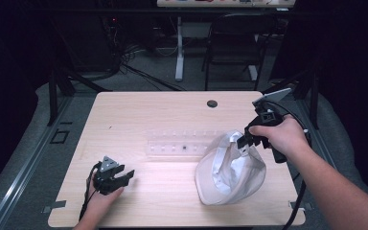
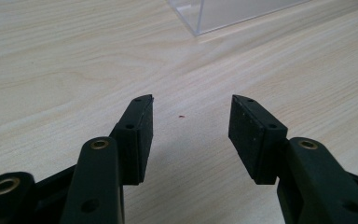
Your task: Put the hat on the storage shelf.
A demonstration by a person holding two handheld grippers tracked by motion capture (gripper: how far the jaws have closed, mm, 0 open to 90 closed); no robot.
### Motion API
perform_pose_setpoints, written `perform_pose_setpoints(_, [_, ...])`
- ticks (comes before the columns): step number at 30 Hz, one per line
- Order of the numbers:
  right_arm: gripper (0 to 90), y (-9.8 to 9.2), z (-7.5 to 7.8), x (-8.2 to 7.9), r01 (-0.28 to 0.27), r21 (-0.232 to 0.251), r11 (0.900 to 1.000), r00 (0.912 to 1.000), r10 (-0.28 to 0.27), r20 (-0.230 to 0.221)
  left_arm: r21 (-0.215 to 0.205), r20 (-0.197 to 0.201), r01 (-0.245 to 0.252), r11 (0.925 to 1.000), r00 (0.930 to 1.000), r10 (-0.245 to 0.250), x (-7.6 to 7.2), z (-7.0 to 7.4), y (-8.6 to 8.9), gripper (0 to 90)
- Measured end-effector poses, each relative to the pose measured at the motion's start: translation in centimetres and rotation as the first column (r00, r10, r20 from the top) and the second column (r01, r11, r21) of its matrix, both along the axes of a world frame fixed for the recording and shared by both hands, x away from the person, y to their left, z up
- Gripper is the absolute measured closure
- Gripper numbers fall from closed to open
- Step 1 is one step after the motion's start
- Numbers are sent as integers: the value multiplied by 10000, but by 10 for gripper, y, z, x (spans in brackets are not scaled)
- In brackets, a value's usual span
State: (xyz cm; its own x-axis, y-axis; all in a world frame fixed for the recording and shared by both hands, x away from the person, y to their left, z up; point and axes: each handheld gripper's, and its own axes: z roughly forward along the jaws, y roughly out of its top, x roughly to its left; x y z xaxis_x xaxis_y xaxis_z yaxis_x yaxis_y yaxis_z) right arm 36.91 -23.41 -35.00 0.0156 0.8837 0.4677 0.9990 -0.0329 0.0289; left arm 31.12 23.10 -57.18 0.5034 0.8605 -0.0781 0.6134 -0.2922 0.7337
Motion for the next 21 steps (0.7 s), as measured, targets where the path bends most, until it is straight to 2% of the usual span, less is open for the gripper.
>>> perform_pose_setpoints(7, [819,-5,1,0,169,1274,9917,9996,-137,-260,-22,-5,13,10000,10000,-13,0,0,0,503])
perform_pose_setpoints(12, [819,-3,2,-3,136,2132,9769,9998,-101,-176,1,91,-21,10000,10000,21,0,0,0,504])
perform_pose_setpoints(14, [820,-4,2,-4,59,2569,9664,9999,-24,-141,-6,96,-18,10000,10000,18,0,0,0,504])
perform_pose_setpoints(18, [820,-5,3,-5,245,3385,9406,9997,-230,-84,-6,100,-17,10000,9999,17,0,0,0,504])
perform_pose_setpoints(21, [820,-7,3,-4,155,3839,9232,9998,-188,49,2,71,-23,10000,10000,23,0,0,-1,504])
